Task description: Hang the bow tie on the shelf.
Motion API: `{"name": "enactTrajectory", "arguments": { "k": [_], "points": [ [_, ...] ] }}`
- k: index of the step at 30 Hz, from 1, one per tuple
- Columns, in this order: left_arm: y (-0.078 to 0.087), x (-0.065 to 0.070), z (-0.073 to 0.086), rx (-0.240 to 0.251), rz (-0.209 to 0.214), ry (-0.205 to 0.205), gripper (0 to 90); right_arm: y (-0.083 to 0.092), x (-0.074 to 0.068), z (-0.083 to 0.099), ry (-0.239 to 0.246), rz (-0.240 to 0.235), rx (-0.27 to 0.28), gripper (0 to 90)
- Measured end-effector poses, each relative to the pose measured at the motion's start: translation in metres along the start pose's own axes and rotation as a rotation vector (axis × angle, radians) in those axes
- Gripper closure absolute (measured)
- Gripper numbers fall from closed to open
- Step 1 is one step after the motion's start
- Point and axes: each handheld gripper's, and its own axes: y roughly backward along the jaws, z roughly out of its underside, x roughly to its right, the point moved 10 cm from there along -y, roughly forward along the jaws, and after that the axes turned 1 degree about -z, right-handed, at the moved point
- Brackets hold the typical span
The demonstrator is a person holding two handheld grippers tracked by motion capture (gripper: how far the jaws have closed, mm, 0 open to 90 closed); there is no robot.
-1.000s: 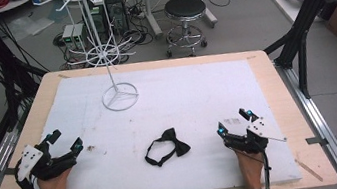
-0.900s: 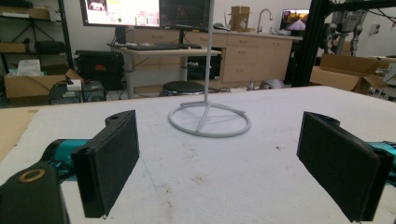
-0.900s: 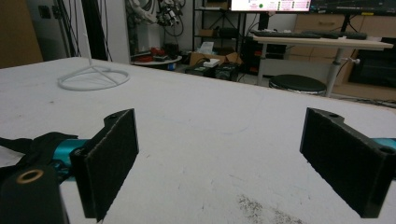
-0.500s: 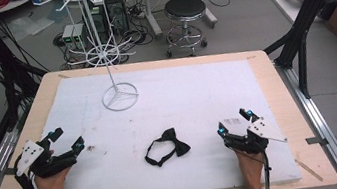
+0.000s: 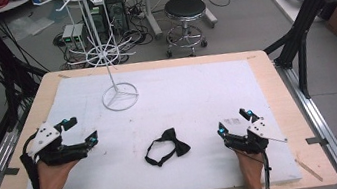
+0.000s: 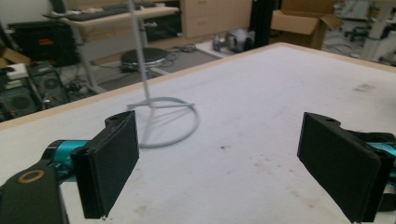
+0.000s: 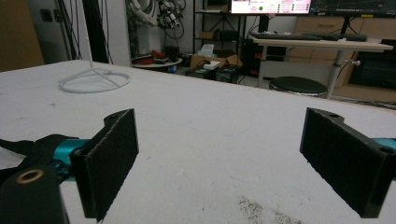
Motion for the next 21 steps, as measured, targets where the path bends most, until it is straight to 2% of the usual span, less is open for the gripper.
{"name": "enactTrajectory", "arguments": {
  "k": [1,2,3,4,5,6,7,10,13,15,18,19,21],
  "points": [
    [-0.003,0.004,-0.002,-0.012,0.017,-0.007,13.3,0.000,0.000,0.000,-0.001,0.000,0.000,10.6],
    [-0.003,0.004,-0.002,-0.012,0.017,-0.007,14.0,0.000,0.000,0.000,0.001,0.000,0.001,10.7],
    [-0.009,0.013,-0.006,-0.036,0.052,-0.027,15.2,0.000,0.000,0.000,0.000,-0.002,0.001,10.6],
    [-0.009,0.013,-0.006,-0.036,0.052,-0.027,16.0,0.000,0.000,0.000,0.004,0.000,0.004,10.6],
    [-0.015,0.022,-0.010,-0.056,0.070,-0.044,16.1,0.000,0.001,0.000,0.006,0.000,0.007,10.6],
    [-0.015,0.022,-0.010,-0.056,0.070,-0.044,16.1,0.000,0.001,0.000,0.006,0.000,0.007,10.6],
    [-0.021,0.030,-0.013,-0.079,0.095,-0.056,16.1,0.001,0.000,-0.001,0.000,0.000,0.013,10.6],
    [-0.031,0.044,-0.016,-0.126,0.137,-0.069,16.1,0.001,0.001,-0.001,0.001,0.000,0.015,10.6],
    [-0.042,0.063,-0.011,-0.182,0.219,-0.090,16.0,0.002,0.001,-0.001,0.002,-0.001,0.016,10.6],
    [-0.049,0.074,-0.006,-0.220,0.255,-0.112,16.0,0.002,0.000,-0.001,0.000,-0.001,0.022,10.6],
    [-0.056,0.082,-0.002,-0.249,0.276,-0.131,15.9,0.003,0.000,-0.002,-0.001,-0.002,0.026,10.6],
    [-0.062,0.090,0.000,-0.263,0.309,-0.135,15.9,0.003,0.001,-0.002,0.001,0.001,0.032,10.6],
    [-0.064,0.093,0.001,-0.269,0.324,-0.139,15.9,0.003,0.001,-0.002,0.000,0.001,0.032,10.6]
  ]
}}
